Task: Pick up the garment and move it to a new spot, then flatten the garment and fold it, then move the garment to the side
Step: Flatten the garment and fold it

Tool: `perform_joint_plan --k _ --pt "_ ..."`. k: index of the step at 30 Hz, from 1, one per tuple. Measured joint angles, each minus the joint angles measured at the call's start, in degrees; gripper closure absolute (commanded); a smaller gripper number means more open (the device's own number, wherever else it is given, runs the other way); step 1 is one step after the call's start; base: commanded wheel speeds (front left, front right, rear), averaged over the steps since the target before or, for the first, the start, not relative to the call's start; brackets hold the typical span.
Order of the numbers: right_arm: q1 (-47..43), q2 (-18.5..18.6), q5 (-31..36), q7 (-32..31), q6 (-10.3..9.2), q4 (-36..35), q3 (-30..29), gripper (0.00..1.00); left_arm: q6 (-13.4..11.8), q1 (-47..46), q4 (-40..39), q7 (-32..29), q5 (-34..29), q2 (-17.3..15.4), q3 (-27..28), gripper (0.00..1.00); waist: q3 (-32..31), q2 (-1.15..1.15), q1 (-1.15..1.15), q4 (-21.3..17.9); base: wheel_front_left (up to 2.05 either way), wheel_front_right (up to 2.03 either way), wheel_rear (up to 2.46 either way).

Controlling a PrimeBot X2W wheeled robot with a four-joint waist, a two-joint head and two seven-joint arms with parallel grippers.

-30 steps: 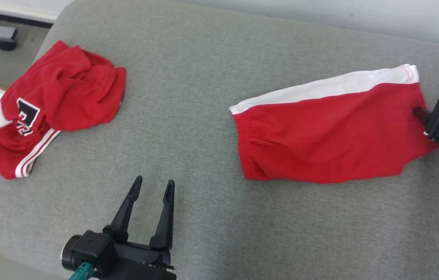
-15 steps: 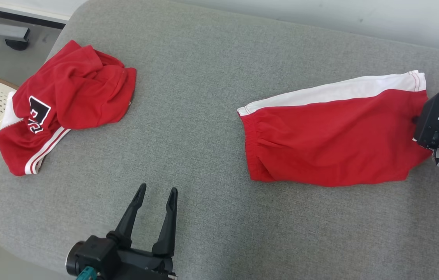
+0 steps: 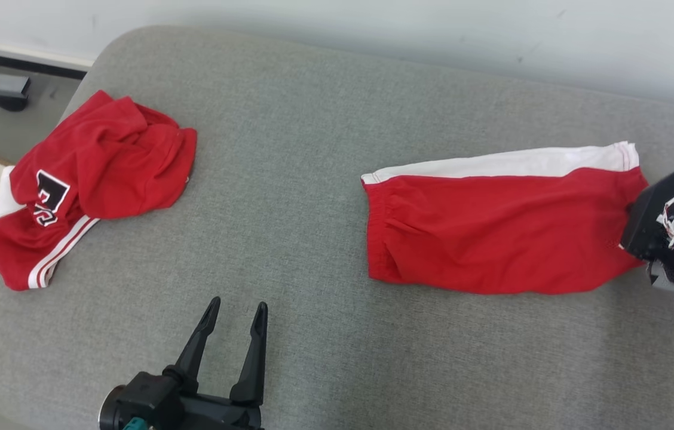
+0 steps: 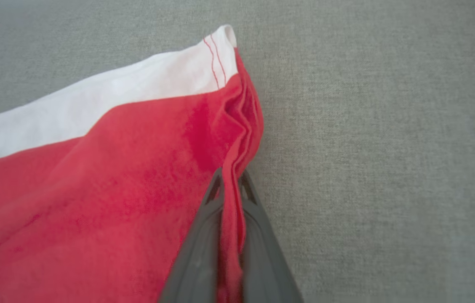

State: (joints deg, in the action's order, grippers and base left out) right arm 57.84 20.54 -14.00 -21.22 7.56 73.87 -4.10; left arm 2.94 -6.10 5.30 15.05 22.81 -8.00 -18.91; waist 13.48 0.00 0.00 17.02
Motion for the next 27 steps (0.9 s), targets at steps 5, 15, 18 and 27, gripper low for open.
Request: perform_joint_plan --k 5,15,18,27 --pt "-2.87 0.42 0.35 2.89 0.00 -0.02 -1.33 1.00 -0.71 0.36 0.30 -0.05 0.11 -0.15 0.34 0.00 -1.49 0.00 0.00 -1.52 0.00 0.00 0.00" --pt "-6.40 1.54 1.69 6.65 0.00 0.05 -4.36 1.00 -1.41 1.12 0.65 -0.71 0.99 -1.05 1.02 0.00 -3.59 0.00 0.00 -3.86 0.00 0.00 0.00" --pt "-7.05 2.75 3.91 7.76 0.00 -0.01 -5.59 1.00 -1.41 1.16 0.80 -0.77 1.33 -1.19 1.05 0.00 -4.32 0.00 0.00 -3.89 0.00 0.00 0.00" --pt "-8.45 1.29 12.41 9.13 0.00 -0.93 -11.17 1.00 -1.70 2.61 0.79 -0.76 1.81 -1.46 0.96 0.00 -6.92 0.00 0.00 -3.45 0.00 0.00 0.00"
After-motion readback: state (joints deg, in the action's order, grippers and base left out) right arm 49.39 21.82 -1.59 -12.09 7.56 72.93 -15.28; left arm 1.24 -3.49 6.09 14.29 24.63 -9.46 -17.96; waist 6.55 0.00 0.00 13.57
